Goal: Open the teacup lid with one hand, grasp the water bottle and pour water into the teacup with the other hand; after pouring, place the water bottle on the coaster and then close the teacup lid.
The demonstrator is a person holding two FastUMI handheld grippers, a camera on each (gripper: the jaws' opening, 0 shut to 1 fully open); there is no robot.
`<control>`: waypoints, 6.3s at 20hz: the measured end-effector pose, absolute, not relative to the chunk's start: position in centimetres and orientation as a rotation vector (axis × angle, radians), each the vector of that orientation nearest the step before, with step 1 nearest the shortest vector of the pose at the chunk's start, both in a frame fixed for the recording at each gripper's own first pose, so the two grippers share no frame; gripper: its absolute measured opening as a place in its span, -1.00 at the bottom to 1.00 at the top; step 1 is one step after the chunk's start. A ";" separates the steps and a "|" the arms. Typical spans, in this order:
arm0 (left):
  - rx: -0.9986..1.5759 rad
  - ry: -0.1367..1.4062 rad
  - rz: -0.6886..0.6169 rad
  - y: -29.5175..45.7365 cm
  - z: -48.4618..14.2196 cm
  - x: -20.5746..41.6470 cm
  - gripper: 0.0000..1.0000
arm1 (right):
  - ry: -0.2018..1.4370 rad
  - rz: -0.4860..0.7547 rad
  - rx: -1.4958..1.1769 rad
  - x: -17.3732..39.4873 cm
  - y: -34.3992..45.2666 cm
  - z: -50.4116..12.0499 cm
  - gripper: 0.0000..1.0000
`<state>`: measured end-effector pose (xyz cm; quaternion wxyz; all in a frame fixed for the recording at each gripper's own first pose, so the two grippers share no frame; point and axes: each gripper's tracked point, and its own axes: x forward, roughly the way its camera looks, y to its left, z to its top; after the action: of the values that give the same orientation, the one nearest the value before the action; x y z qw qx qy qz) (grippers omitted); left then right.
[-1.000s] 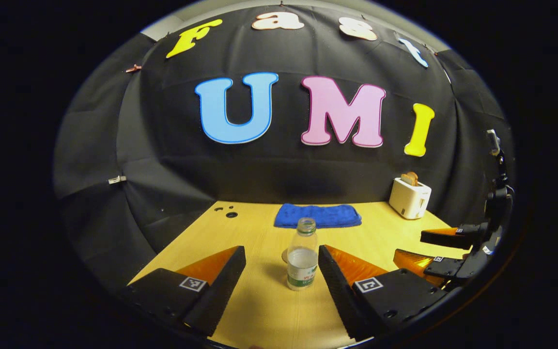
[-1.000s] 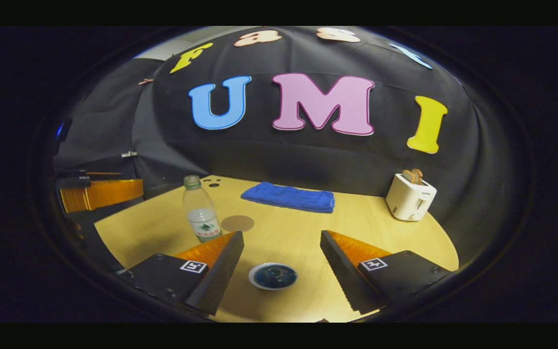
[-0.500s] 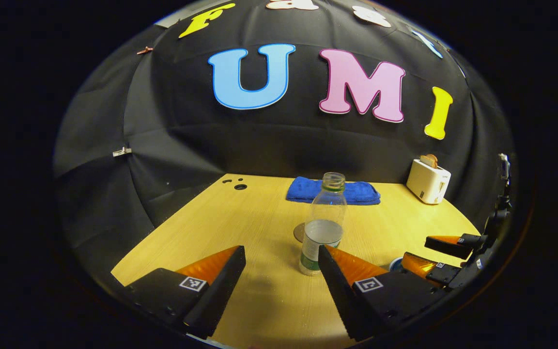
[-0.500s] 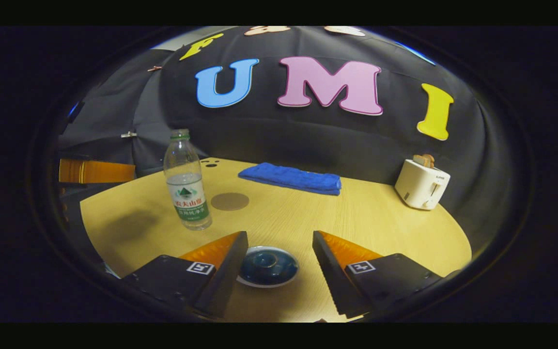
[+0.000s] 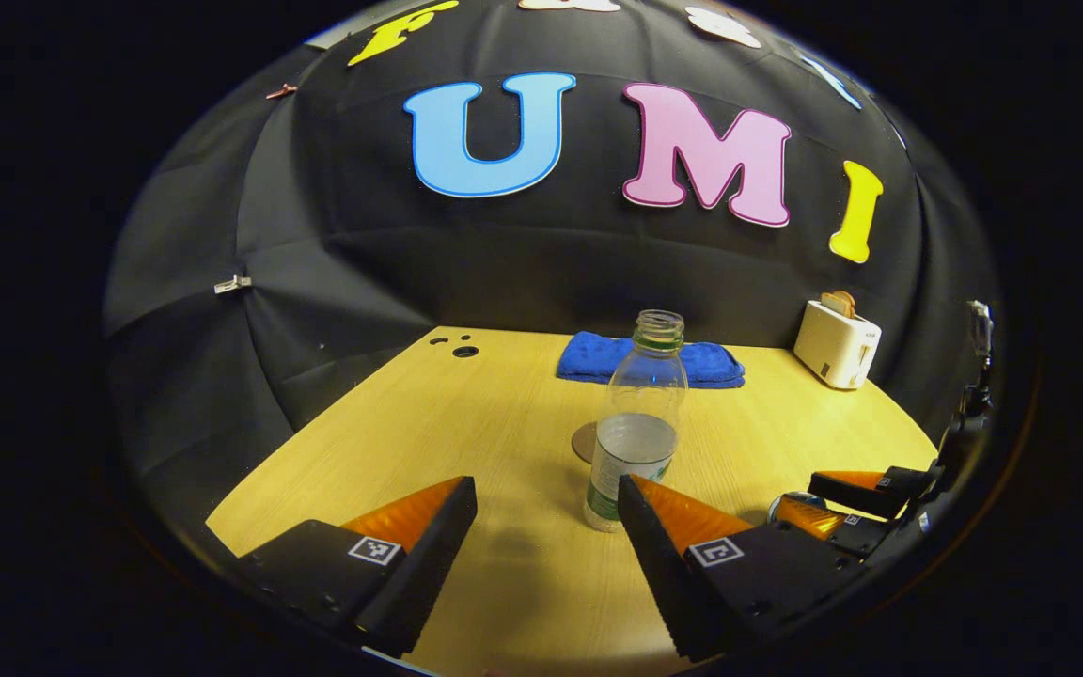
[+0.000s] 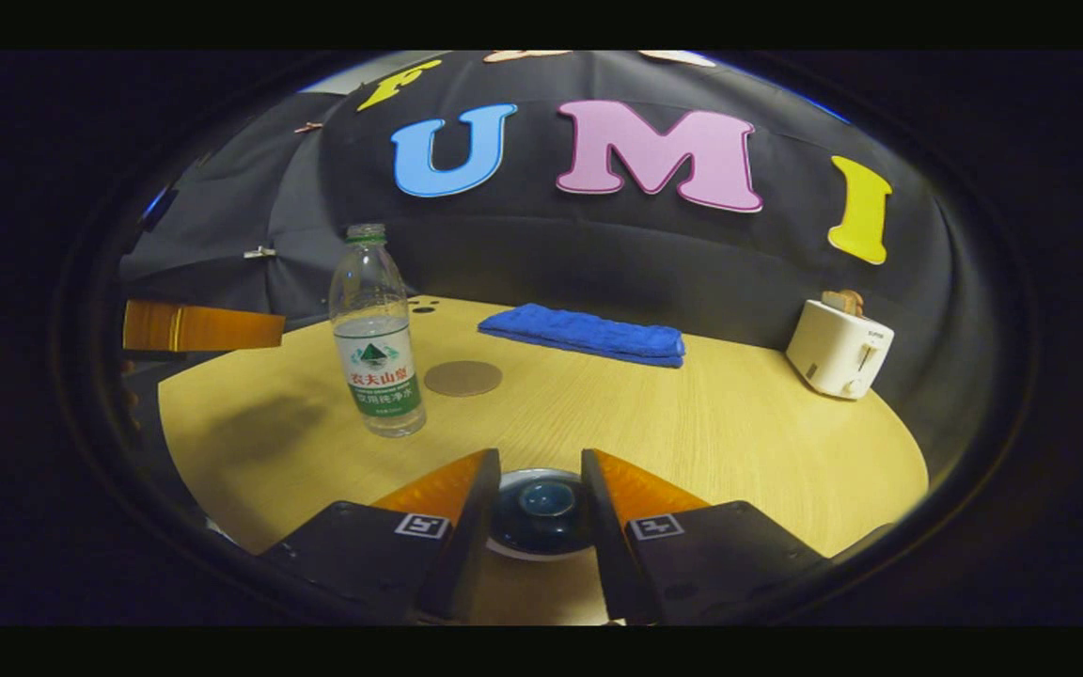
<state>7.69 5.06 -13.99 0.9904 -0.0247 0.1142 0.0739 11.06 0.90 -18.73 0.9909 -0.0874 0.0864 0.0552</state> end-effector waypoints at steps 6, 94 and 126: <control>-0.050 0.224 0.142 5.3 -13.8 7.7 0.91 | 0.187 0.095 -0.176 11.3 0.5 -18.8 -0.24; 1.954 -0.202 -0.354 -9.7 -17.8 20.8 0.50 | 0.231 0.005 0.044 9.5 -11.2 -18.9 -0.63; 2.224 -0.468 -0.388 -13.0 -12.3 20.6 0.50 | 0.268 0.046 0.037 8.1 -9.6 -19.4 -0.63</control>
<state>20.58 -12.96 -12.33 0.4060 0.8815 -0.1855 -0.1539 8.05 -9.60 -19.42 0.9906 0.0183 0.1337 0.0229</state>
